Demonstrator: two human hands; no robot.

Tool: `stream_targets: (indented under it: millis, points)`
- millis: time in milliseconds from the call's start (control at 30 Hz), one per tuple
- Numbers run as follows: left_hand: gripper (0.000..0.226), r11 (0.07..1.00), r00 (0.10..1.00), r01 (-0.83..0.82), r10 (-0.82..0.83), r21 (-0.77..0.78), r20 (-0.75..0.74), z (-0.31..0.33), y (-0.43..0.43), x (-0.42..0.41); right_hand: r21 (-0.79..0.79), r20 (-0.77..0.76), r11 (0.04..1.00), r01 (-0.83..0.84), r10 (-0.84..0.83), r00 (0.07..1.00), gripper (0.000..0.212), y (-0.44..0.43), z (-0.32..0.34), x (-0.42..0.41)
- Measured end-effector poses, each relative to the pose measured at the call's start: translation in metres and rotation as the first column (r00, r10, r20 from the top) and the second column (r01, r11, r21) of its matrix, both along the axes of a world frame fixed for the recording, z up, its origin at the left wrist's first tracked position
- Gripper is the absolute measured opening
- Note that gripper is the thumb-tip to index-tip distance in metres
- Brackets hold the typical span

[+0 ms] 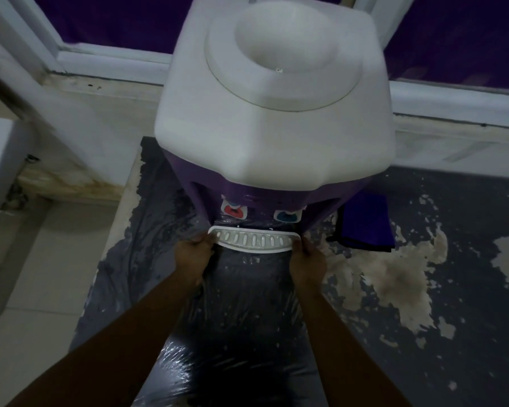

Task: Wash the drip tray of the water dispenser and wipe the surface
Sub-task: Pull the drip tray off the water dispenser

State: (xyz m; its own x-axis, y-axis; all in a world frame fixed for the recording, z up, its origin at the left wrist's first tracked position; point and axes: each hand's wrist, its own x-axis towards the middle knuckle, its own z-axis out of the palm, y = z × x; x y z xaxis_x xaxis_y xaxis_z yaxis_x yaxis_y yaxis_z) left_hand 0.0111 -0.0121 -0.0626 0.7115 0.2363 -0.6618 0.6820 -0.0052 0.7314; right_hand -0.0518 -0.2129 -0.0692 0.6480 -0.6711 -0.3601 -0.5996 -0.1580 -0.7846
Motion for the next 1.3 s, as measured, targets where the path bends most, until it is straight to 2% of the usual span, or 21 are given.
stream_targets:
  millis: [167, 333, 400, 500, 633, 733, 833, 900, 1067, 1300]
  points:
    - [0.016, 0.998, 0.999, -0.04, 0.041, -0.043, 0.002, 0.004, 0.016, -0.021, 0.071, 0.036, 0.996, 0.054, -0.057, 0.998, 0.028, 0.007, 0.01, -0.009]
    - [0.01, 0.978, 0.991, -0.133, 0.137, -0.164, 0.012, 0.015, 0.036, -0.043, 0.148, 0.08, 0.988, 0.047, -0.06, 0.995, 0.028, 0.02, 0.018, -0.019]
    - [0.013, 0.959, 0.98, -0.195, 0.201, -0.206, 0.006, 0.02, 0.046, -0.052, 0.181, 0.094, 0.983, 0.039, -0.057, 0.994, 0.027, 0.029, 0.022, -0.02]
    - [0.015, 0.953, 0.976, -0.207, 0.217, -0.222, 0.022, 0.026, 0.067, -0.065, 0.236, 0.135, 0.972, 0.002, -0.035, 0.99, 0.017, 0.046, 0.027, -0.024]
    - [0.015, 0.946, 0.97, -0.214, 0.234, -0.243, 0.06, 0.037, 0.109, -0.08, 0.286, 0.16, 0.958, -0.029, -0.017, 0.987, 0.033, 0.079, 0.039, -0.025]
    - [0.019, 0.944, 0.956, -0.242, 0.271, -0.225, 0.108, 0.051, 0.144, -0.088, 0.273, 0.152, 0.959, -0.08, 0.039, 0.988, 0.029, 0.111, 0.046, -0.025]
    - [0.018, 0.948, 0.94, -0.271, 0.298, -0.165, 0.167, 0.06, 0.184, -0.099, 0.203, 0.177, 0.968, -0.147, 0.111, 0.978, 0.014, 0.152, 0.053, -0.03]
    - [0.018, 0.949, 0.936, -0.278, 0.302, -0.146, 0.183, 0.066, 0.214, -0.107, 0.157, 0.177, 0.973, -0.168, 0.14, 0.974, 0.017, 0.18, 0.054, -0.033]
    - [0.016, 0.906, 0.896, -0.347, 0.397, -0.242, 0.2, 0.078, 0.292, -0.129, 0.205, 0.218, 0.959, -0.196, 0.151, 0.964, 0.024, 0.255, 0.063, -0.041]
    - [0.021, 0.871, 0.843, -0.429, 0.482, -0.24, 0.241, 0.097, 0.396, -0.157, 0.261, 0.267, 0.914, -0.31, 0.24, 0.933, 0.019, 0.361, 0.083, -0.046]
